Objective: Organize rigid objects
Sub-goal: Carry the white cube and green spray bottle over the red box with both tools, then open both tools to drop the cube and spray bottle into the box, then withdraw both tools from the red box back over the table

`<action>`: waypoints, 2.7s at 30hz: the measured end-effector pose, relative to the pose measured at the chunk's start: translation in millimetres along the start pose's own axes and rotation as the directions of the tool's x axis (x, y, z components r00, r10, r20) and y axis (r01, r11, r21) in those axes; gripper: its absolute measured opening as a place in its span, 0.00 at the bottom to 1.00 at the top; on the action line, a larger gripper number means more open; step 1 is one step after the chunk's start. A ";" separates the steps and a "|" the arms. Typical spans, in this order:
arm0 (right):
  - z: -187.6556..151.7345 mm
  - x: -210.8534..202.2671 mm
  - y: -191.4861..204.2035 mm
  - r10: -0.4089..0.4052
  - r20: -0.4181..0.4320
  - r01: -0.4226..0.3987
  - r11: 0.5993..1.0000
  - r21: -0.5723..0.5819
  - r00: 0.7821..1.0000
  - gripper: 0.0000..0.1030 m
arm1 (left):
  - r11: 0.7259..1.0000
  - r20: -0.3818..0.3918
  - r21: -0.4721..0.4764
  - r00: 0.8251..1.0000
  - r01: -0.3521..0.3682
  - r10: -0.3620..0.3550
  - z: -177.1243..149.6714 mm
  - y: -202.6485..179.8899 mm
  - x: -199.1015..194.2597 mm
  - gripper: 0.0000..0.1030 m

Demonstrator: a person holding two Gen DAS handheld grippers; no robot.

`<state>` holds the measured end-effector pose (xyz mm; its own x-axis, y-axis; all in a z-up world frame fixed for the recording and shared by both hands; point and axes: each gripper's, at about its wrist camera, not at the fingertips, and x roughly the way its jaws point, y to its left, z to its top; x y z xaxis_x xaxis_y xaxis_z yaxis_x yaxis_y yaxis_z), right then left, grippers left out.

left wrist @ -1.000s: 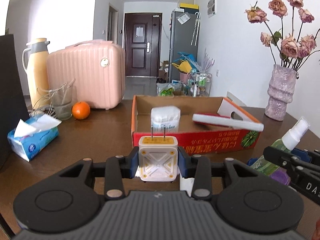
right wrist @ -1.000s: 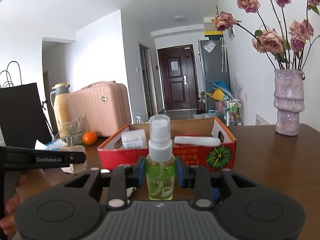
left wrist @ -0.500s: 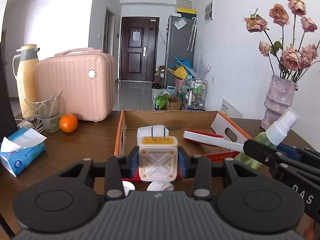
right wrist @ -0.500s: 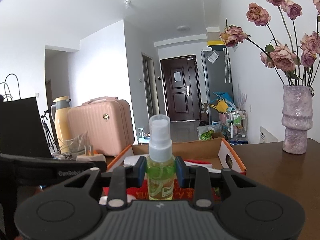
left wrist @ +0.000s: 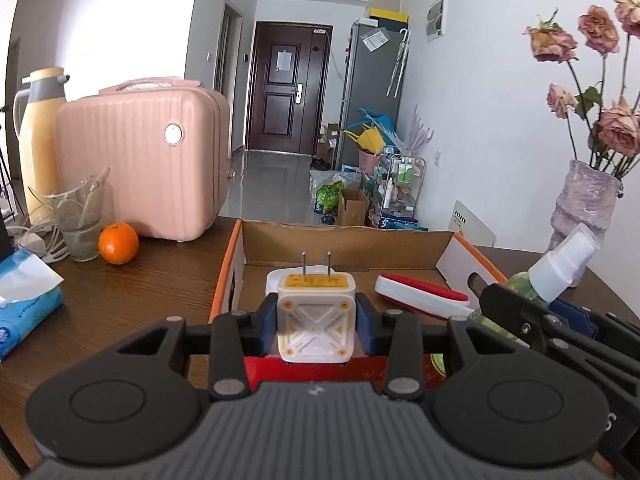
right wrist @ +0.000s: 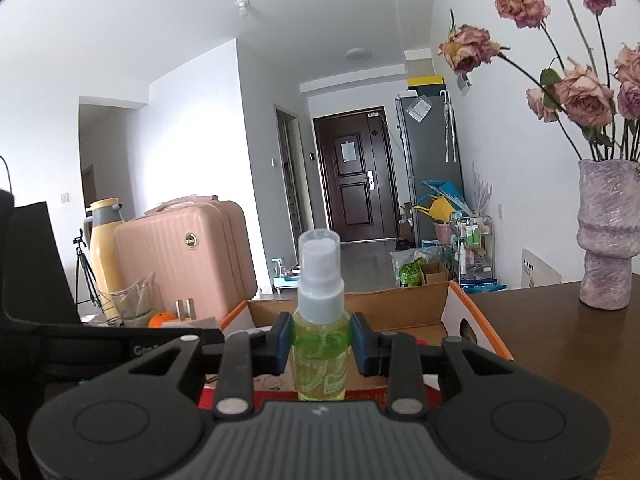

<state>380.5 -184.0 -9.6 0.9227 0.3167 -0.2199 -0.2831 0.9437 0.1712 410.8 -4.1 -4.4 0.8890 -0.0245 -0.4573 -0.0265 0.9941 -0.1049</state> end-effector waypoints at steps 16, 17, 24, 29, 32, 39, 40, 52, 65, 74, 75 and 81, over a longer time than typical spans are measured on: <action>7.3 76.5 -24.2 -0.008 -0.034 0.009 0.999 0.040 0.999 0.29 | 1.000 -0.058 0.020 0.998 0.022 -0.020 10.9 -7.3 69.5 0.39; 6.6 81.3 -26.0 -0.008 -0.044 0.010 0.999 0.041 0.999 0.29 | 0.999 -0.064 0.023 0.998 0.024 -0.022 10.4 -7.6 73.2 0.39; 0.7 110.0 -33.5 -0.021 -0.097 0.024 0.999 0.025 0.995 0.29 | 0.999 -0.073 0.047 0.997 0.002 0.001 14.0 -7.7 99.0 0.39; -7.3 126.6 -37.9 -0.031 -0.136 0.033 0.999 0.015 0.990 0.29 | 0.998 -0.096 0.053 0.995 -0.019 0.024 15.0 -1.7 119.3 0.39; -12.6 132.8 -38.1 -0.029 -0.154 0.031 0.999 0.009 0.988 0.29 | 0.998 -0.100 0.056 0.994 -0.026 0.032 15.1 1.2 124.8 0.39; -20.0 134.2 -33.2 -0.030 -0.180 0.027 0.999 -0.018 0.983 0.29 | 0.996 -0.099 0.091 0.995 -0.012 0.021 9.7 -3.9 121.6 0.39; -20.8 134.5 -33.0 -0.031 -0.183 0.028 0.999 -0.019 0.983 0.30 | 0.996 -0.106 0.090 0.994 -0.003 0.012 8.4 -4.5 121.2 0.39; -16.6 124.3 -36.2 -0.043 -0.142 0.045 0.999 0.008 0.989 0.48 | 0.996 -0.087 0.082 0.996 -0.025 0.032 7.7 -3.3 115.8 0.63; -8.5 111.4 -48.0 -0.074 -0.078 0.081 0.993 0.087 0.994 0.87 | 0.995 -0.026 0.036 0.995 -0.093 0.094 15.0 5.2 104.3 1.00; -7.1 98.5 -37.3 -0.054 -0.068 0.058 0.996 0.062 0.996 1.00 | 0.995 -0.030 0.035 0.995 -0.096 0.097 11.2 9.9 95.8 1.00; -6.9 94.6 -35.7 -0.055 -0.062 0.059 0.997 0.058 0.997 1.00 | 0.994 -0.028 0.033 0.995 -0.100 0.101 10.0 10.8 92.6 1.00; -7.6 61.6 -25.5 -0.061 -0.026 0.062 0.997 0.048 0.998 1.00 | 0.995 0.004 0.005 0.995 -0.103 0.103 0.2 18.1 63.8 1.00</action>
<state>442.6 -187.8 -34.8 0.9311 0.2613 -0.2545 -0.2128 0.9558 0.2027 467.1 12.4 -35.4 0.8832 0.0783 -0.4624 -0.1154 0.9919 -0.0525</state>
